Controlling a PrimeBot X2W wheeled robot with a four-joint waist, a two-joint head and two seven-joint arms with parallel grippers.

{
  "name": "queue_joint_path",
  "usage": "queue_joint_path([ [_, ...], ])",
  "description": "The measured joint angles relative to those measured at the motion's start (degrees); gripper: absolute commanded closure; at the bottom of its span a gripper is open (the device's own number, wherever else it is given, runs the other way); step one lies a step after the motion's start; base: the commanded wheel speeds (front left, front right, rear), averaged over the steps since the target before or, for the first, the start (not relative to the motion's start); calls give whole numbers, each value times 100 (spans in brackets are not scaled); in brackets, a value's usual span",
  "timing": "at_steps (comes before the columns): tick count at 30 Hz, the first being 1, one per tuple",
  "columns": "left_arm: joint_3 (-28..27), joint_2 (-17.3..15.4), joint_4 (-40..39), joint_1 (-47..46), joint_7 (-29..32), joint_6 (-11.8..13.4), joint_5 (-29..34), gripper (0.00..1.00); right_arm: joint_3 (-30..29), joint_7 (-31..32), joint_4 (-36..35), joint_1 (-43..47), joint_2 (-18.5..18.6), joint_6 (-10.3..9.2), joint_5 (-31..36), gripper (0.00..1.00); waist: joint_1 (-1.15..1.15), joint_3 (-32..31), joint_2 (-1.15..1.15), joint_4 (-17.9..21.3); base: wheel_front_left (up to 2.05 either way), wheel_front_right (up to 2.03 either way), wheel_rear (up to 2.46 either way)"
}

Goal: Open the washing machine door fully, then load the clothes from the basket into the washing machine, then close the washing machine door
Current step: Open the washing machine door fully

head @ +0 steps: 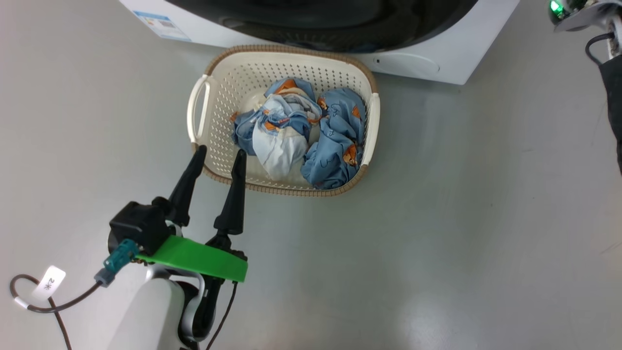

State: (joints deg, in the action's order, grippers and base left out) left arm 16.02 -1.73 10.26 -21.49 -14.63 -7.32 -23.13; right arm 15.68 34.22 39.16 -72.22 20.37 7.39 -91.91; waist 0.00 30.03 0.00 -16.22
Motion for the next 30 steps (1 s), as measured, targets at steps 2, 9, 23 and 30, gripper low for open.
queue_joint_path([
  [2, -3, -1, 3, 1, 0, 0, 0, 0, 20, 41, -66, 74, -13, -1, 2, 100, 0, -48, 0, 15, 0, 0, 0],
  [9, -29, 1, 24, 9, 0, 0, 1, 0, 135, 179, -369, 448, -101, -1, 11, 100, 0, -200, 0, 82, 0, 0, 0],
  [23, -156, 0, 44, 159, 0, 0, 32, 0, 359, 414, -923, 1145, -277, -1, 12, 100, 0, -500, 0, 224, 0, 0, 0],
  [30, -213, -2, 56, 425, 0, -1, 86, 0, 571, 534, -1246, 1628, -476, -1, 59, 100, 0, -755, 0, 275, 0, 0, 0],
])
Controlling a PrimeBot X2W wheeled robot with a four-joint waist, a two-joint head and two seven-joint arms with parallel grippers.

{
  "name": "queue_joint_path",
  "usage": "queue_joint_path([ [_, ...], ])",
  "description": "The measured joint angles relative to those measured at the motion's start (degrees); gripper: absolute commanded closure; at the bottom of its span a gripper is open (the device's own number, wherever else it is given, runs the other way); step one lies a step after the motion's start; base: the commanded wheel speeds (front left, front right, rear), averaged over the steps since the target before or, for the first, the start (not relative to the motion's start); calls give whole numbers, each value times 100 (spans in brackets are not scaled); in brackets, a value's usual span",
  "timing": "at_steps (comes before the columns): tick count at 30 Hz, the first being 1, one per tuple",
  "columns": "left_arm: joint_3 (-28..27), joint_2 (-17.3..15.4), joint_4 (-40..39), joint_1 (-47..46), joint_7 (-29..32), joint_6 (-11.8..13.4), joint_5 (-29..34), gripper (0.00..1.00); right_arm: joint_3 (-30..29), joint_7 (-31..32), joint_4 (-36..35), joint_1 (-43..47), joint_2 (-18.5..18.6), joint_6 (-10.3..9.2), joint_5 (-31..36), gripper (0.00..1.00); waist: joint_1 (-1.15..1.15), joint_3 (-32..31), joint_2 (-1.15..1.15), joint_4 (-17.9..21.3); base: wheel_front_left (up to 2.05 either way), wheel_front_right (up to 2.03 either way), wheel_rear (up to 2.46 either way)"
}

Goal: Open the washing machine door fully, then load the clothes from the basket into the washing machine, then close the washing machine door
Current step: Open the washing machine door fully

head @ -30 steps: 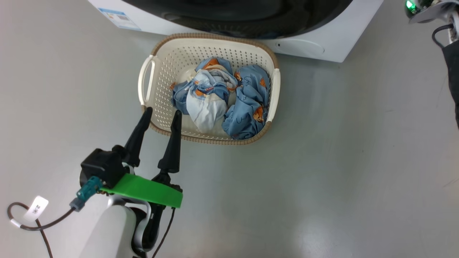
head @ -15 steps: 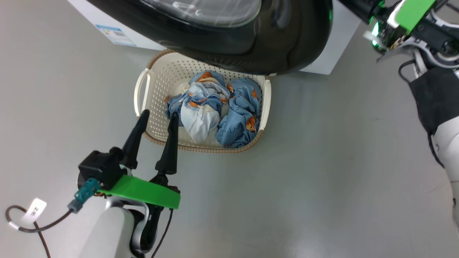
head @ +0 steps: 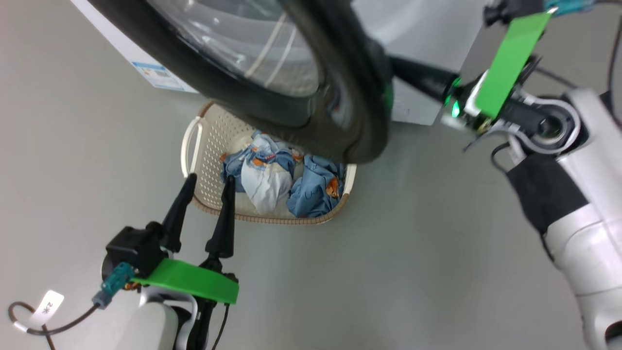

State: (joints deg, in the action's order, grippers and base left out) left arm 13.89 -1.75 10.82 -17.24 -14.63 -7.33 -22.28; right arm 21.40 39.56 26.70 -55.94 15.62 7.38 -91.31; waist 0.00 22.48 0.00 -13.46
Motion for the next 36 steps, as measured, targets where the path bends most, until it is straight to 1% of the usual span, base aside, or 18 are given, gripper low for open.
queue_joint_path([
  [8, -119, -2, -3, 262, 0, 0, 92, 0, 163, 97, -330, 458, -193, 0, -1, 100, 0, -313, 0, 7, 0, 0, 0],
  [19, -222, -5, -13, 619, 0, -1, 134, 0, 416, 271, -602, 1033, -475, 0, -2, 100, 0, -688, 0, -96, 0, 0, 0],
  [29, -288, -7, -35, 697, 0, -2, 191, 0, 586, 279, -717, 1178, -667, 0, 12, 100, 0, -777, 0, -258, 0, 0, 0],
  [36, -304, -7, -52, 703, 0, -7, 223, 0, 621, 278, -739, 1286, -734, 0, 98, 100, 0, -839, 0, -292, 0, 0, 0],
])
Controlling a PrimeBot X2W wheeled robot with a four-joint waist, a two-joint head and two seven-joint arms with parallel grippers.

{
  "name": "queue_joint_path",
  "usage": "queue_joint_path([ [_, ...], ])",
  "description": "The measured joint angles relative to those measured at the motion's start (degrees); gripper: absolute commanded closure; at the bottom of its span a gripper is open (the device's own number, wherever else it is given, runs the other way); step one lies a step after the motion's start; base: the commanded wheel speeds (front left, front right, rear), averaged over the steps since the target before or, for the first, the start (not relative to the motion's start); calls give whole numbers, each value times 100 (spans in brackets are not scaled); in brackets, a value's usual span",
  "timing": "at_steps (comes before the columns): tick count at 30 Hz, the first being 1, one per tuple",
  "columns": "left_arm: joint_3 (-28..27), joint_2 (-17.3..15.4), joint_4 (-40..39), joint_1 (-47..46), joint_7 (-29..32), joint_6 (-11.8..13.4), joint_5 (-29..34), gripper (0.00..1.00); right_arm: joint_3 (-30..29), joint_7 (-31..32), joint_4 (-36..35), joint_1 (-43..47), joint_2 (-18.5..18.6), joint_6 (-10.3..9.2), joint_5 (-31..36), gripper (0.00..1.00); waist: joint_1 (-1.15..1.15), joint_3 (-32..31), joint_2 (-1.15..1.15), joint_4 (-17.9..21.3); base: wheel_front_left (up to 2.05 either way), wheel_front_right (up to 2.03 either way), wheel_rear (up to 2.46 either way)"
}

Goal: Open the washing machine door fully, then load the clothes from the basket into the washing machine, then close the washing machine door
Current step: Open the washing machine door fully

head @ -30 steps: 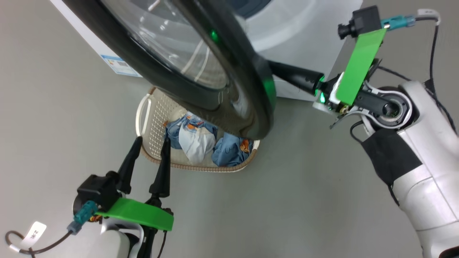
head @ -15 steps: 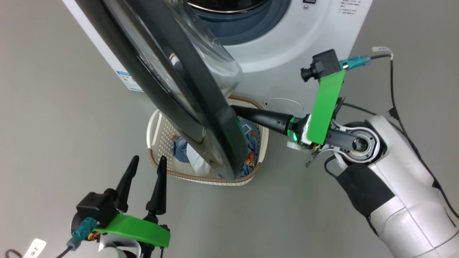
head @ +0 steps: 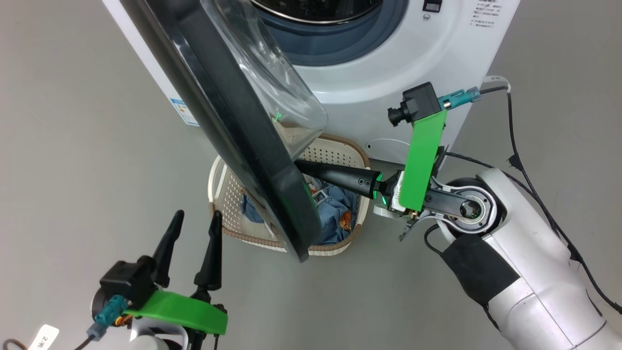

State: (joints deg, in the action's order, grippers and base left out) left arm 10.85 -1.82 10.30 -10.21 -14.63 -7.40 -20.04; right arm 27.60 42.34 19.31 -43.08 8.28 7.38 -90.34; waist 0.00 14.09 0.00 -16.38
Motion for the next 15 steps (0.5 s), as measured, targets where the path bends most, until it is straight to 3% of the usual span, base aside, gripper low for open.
queue_joint_path([
  [7, -51, 0, 14, 67, 0, 0, 10, 0, 5, -115, -24, 62, -13, 0, 89, 100, 0, -96, 0, 73, 0, 0, 0],
  [9, -45, -1, 44, 84, 0, 0, 20, 0, 3, -202, -59, 157, 21, 0, 123, 59, 0, -136, 0, 110, 0, 0, 0],
  [10, -44, -1, 70, 87, 0, 0, 42, 0, -2, -260, -73, 218, 40, 0, 134, 20, 0, -158, 0, 133, 0, 0, 0],
  [11, -45, -2, 92, 88, 0, 0, 64, 0, -5, -325, -70, 269, 58, 0, 153, 0, 0, -177, 0, 159, 0, 0, 0],
  [15, -63, -2, 144, 91, 0, 0, 81, 0, -11, -560, -74, 472, 183, 0, 209, 0, 0, -262, 0, 285, 0, 0, 0],
])
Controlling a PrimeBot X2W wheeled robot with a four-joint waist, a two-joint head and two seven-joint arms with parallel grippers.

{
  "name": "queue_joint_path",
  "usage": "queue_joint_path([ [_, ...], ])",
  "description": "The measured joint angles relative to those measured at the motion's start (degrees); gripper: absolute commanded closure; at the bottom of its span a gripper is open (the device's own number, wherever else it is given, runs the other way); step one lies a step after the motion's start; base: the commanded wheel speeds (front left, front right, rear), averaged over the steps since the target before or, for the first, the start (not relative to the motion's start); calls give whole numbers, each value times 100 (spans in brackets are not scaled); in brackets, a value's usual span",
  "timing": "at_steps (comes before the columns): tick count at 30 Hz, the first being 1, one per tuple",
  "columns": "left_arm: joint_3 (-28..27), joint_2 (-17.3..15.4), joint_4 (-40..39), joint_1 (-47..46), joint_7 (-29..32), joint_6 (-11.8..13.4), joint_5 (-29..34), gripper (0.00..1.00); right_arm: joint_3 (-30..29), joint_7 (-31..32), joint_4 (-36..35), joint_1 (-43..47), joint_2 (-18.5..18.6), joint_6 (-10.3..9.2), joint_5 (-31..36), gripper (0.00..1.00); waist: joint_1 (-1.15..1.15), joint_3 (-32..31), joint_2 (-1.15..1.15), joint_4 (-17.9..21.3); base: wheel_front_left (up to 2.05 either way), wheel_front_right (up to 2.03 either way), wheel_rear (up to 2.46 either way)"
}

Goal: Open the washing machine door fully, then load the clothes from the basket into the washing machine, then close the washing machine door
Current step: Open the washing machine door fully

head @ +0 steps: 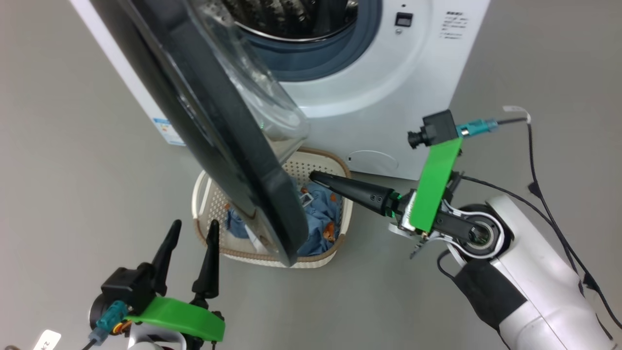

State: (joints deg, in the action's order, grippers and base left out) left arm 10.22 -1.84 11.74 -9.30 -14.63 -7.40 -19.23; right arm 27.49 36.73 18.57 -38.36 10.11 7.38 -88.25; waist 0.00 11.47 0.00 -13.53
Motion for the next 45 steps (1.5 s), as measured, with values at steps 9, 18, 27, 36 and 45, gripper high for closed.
queue_joint_path([
  [9, -181, -9, 13, 218, 0, 0, 138, 0, 51, -645, -38, 477, 334, 0, 227, 0, 0, -234, 0, 381, 0, 0, 0],
  [18, -266, -43, 19, 401, 0, 0, 142, 0, 69, -1166, -22, 999, 654, 0, 234, 0, 0, -475, 0, 624, 0, 0, 0],
  [27, -336, -54, 18, 594, 0, 0, 146, 0, -42, -1826, 76, 1632, 1077, 0, 211, 0, 0, -704, 0, 812, 0, 0, 0],
  [36, -387, -96, 33, 780, 0, 0, 146, 0, 291, -2518, 349, 1949, 1337, 0, 594, 0, 0, -855, 0, 934, 0, 0, 0],
  [45, -405, -99, 45, 820, 0, 0, 146, 0, 1027, -3570, 756, 1979, 1653, 0, 1240, 0, 0, -908, 0, 1013, 0, 0, 0],
])
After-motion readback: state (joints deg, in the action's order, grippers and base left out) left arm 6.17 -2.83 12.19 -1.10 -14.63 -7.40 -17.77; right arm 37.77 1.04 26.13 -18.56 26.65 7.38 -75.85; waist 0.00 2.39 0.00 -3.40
